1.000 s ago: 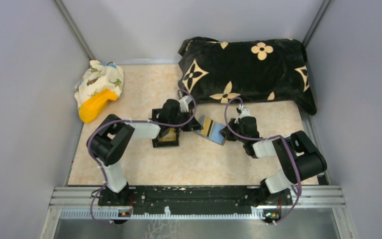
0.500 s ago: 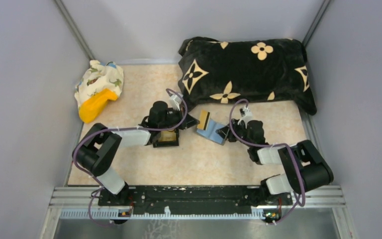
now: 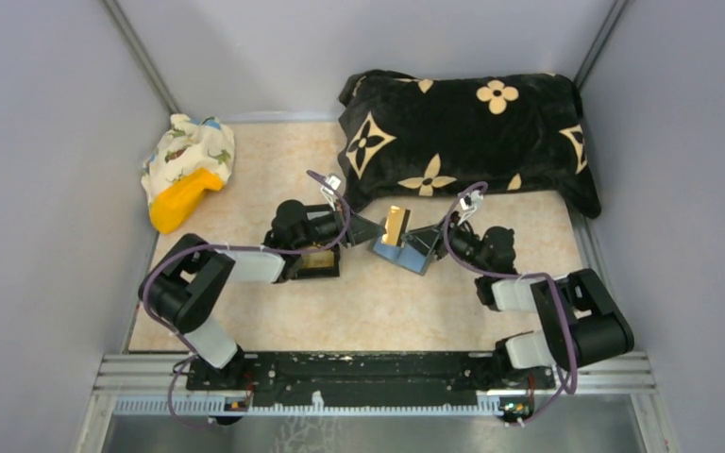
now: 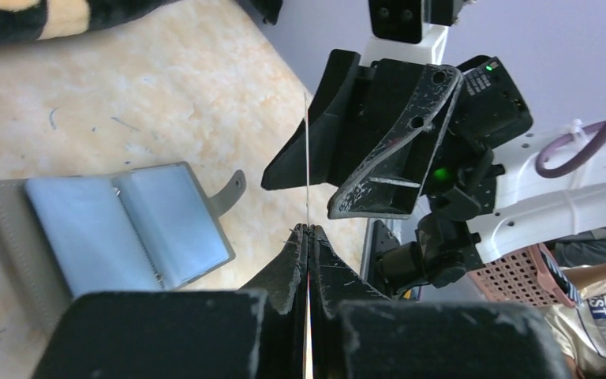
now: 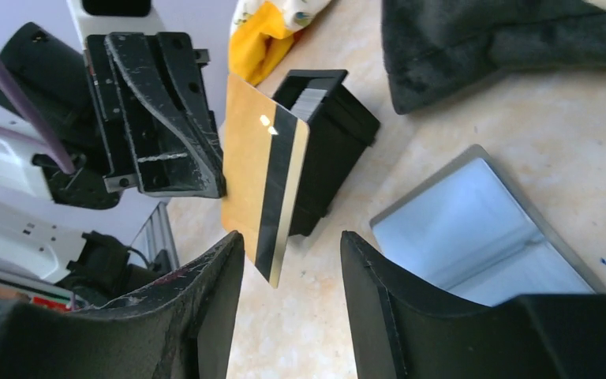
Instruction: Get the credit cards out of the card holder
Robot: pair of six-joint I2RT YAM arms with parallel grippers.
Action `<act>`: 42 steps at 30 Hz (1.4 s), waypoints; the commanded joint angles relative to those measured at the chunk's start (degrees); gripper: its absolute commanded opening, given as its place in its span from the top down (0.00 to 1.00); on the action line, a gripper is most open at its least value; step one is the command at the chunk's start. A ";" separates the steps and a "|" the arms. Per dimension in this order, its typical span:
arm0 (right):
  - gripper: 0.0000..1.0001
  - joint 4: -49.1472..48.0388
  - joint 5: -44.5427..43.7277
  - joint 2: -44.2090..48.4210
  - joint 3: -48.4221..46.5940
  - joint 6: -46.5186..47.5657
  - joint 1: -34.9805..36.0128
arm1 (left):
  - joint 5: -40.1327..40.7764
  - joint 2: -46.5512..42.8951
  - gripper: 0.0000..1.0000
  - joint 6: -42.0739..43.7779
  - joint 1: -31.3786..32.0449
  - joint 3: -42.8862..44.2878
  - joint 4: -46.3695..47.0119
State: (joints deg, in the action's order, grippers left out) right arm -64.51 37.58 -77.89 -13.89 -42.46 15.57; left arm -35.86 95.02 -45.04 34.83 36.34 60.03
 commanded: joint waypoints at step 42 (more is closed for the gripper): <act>1.00 -8.60 3.17 -2.97 -7.15 -3.38 -0.20 | -4.97 7.31 1.00 -7.80 3.73 -3.32 15.46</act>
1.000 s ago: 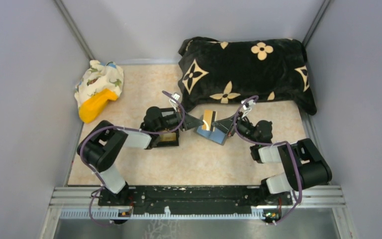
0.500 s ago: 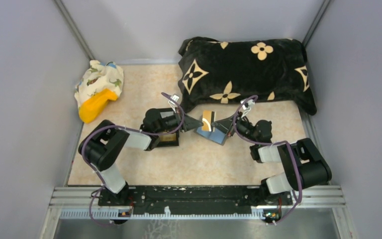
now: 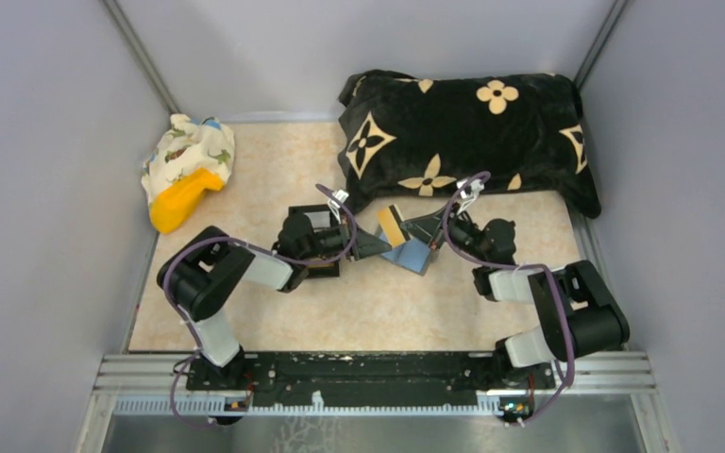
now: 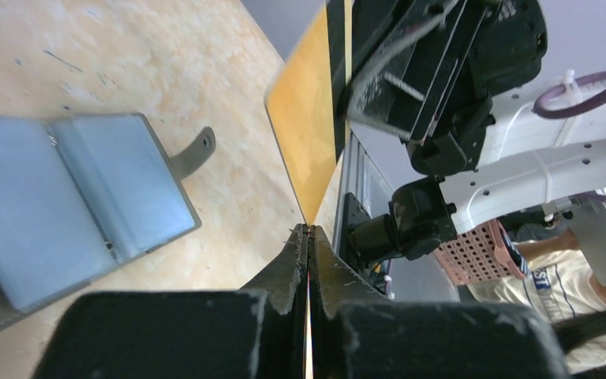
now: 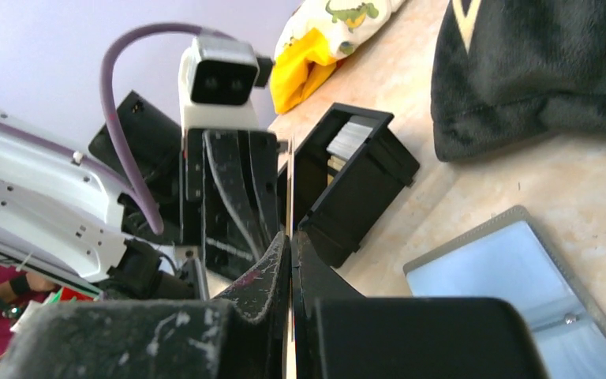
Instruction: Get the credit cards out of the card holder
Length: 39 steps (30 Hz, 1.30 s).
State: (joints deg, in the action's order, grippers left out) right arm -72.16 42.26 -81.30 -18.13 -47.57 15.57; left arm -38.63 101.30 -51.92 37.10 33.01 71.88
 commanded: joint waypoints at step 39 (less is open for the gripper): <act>1.00 81.04 -8.69 -19.54 -63.06 63.13 23.60 | 65.18 -57.47 0.12 13.43 -0.16 -15.87 -55.66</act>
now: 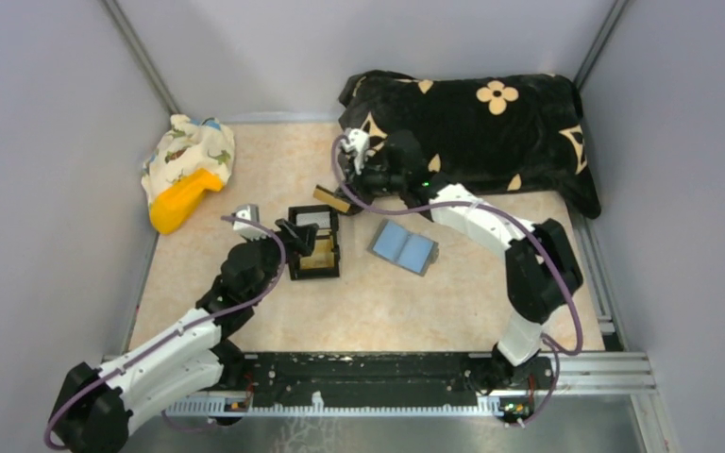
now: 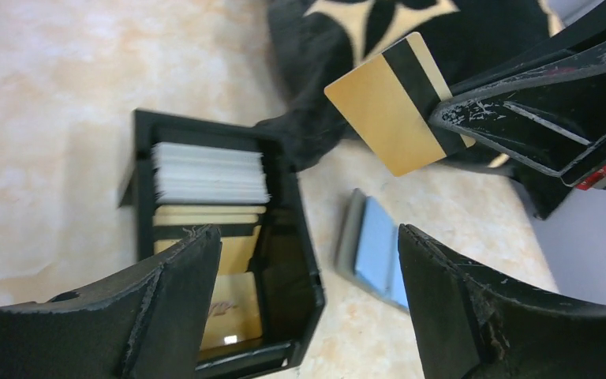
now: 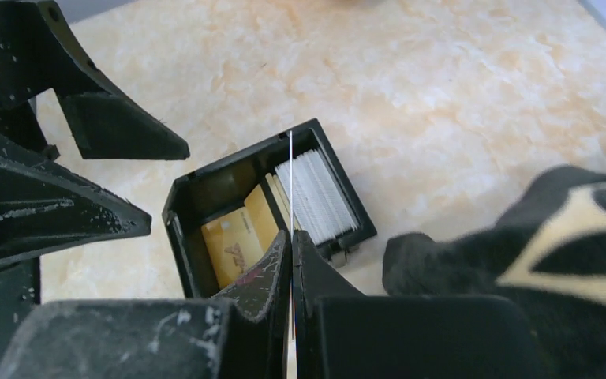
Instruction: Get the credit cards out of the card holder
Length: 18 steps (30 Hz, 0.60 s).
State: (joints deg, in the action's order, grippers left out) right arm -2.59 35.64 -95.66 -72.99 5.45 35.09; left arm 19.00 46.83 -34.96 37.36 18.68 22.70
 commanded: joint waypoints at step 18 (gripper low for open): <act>1.00 22.21 -6.43 -17.74 -18.43 21.71 11.45 | 12.52 -11.58 0.08 -5.95 -1.46 -3.99 -11.54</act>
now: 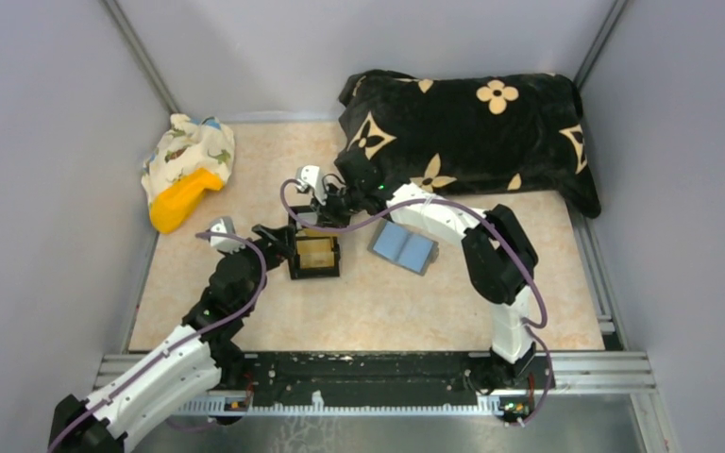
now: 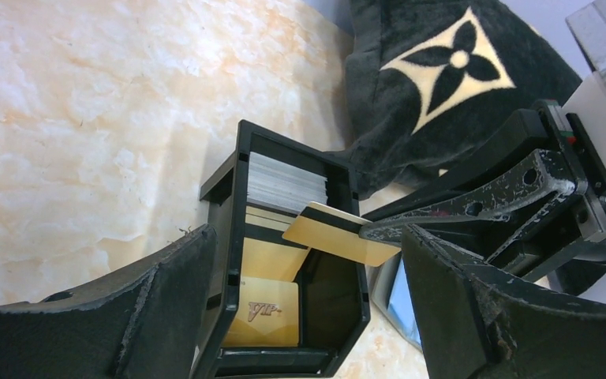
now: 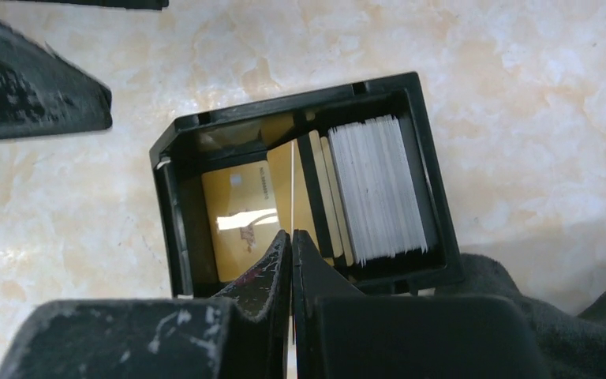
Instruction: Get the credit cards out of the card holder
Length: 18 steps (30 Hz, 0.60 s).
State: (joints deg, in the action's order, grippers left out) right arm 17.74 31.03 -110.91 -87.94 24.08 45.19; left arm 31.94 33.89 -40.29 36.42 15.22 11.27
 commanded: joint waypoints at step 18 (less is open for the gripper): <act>1.00 0.01 0.05 -5.77 -7.41 2.20 3.50 | -3.03 3.27 0.08 -0.75 -1.92 -1.89 1.74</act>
State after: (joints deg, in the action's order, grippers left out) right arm 19.05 29.74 -115.52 -92.73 25.93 47.51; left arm 29.69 37.71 -40.75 35.05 14.20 11.60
